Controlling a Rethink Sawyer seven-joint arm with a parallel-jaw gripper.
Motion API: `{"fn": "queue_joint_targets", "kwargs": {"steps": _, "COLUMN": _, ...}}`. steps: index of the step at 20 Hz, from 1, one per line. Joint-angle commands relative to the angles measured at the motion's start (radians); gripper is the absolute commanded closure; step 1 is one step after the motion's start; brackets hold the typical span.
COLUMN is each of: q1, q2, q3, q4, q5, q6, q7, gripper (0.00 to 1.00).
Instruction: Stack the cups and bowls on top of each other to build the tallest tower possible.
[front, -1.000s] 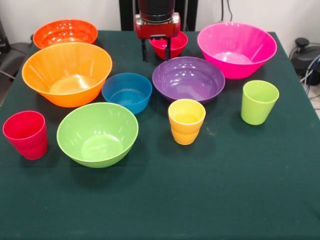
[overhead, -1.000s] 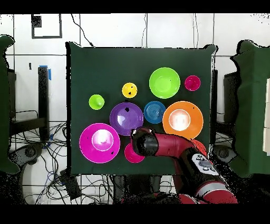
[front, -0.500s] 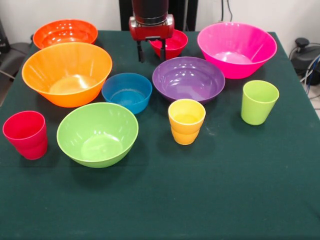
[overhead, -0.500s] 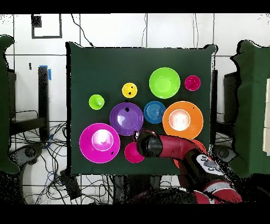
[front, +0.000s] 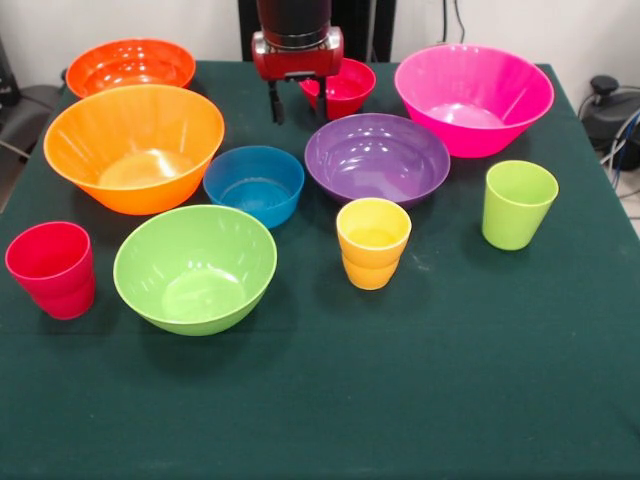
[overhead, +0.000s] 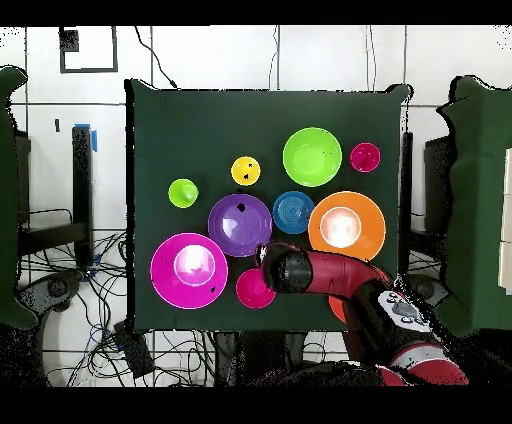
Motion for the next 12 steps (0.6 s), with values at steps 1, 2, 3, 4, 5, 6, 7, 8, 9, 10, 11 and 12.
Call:
{"fn": "queue_joint_targets", "kwargs": {"steps": 1, "q1": -0.003, "q2": 0.017, "q3": 0.137, "q4": -0.158, "q5": -0.030, "q6": 0.147, "q7": -0.062, "gripper": 0.00}}
{"fn": "queue_joint_targets", "kwargs": {"steps": 2, "q1": -0.003, "q2": 0.015, "q3": 0.142, "q4": -0.163, "q5": -0.036, "q6": 0.153, "q7": -0.071, "gripper": 0.00}}
{"fn": "queue_joint_targets", "kwargs": {"steps": 3, "q1": -0.007, "q2": 0.015, "q3": 0.153, "q4": -0.169, "q5": -0.044, "q6": 0.160, "q7": -0.086, "gripper": 0.00}}
{"fn": "queue_joint_targets", "kwargs": {"steps": 4, "q1": -0.014, "q2": 0.019, "q3": 0.168, "q4": -0.177, "q5": -0.051, "q6": 0.175, "q7": -0.106, "gripper": 0.00}}
{"fn": "queue_joint_targets", "kwargs": {"steps": 5, "q1": -0.018, "q2": 0.026, "q3": 0.176, "q4": -0.185, "q5": -0.052, "q6": 0.191, "q7": -0.116, "gripper": 0.00}}
{"fn": "queue_joint_targets", "kwargs": {"steps": 6, "q1": -0.019, "q2": 0.031, "q3": 0.181, "q4": -0.191, "q5": -0.057, "q6": 0.197, "q7": -0.120, "gripper": 0.00}}
{"fn": "queue_joint_targets", "kwargs": {"steps": 7, "q1": -0.021, "q2": 0.034, "q3": 0.185, "q4": -0.196, "q5": -0.062, "q6": 0.197, "q7": -0.123, "gripper": 0.00}}
{"fn": "queue_joint_targets", "kwargs": {"steps": 8, "q1": -0.023, "q2": 0.037, "q3": 0.190, "q4": -0.201, "q5": -0.067, "q6": 0.198, "q7": -0.125, "gripper": 0.00}}
{"fn": "queue_joint_targets", "kwargs": {"steps": 9, "q1": -0.028, "q2": 0.040, "q3": 0.202, "q4": -0.208, "q5": -0.074, "q6": 0.204, "q7": -0.138, "gripper": 0.00}}
{"fn": "queue_joint_targets", "kwargs": {"steps": 10, "q1": -0.032, "q2": 0.045, "q3": 0.213, "q4": -0.215, "q5": -0.077, "q6": 0.220, "q7": -0.156, "gripper": 0.00}}
{"fn": "queue_joint_targets", "kwargs": {"steps": 11, "q1": -0.034, "q2": 0.050, "q3": 0.221, "q4": -0.224, "q5": -0.078, "q6": 0.237, "q7": -0.164, "gripper": 0.00}}
{"fn": "queue_joint_targets", "kwargs": {"steps": 12, "q1": -0.037, "q2": 0.051, "q3": 0.228, "q4": -0.228, "q5": -0.078, "q6": 0.248, "q7": -0.170, "gripper": 0.00}}
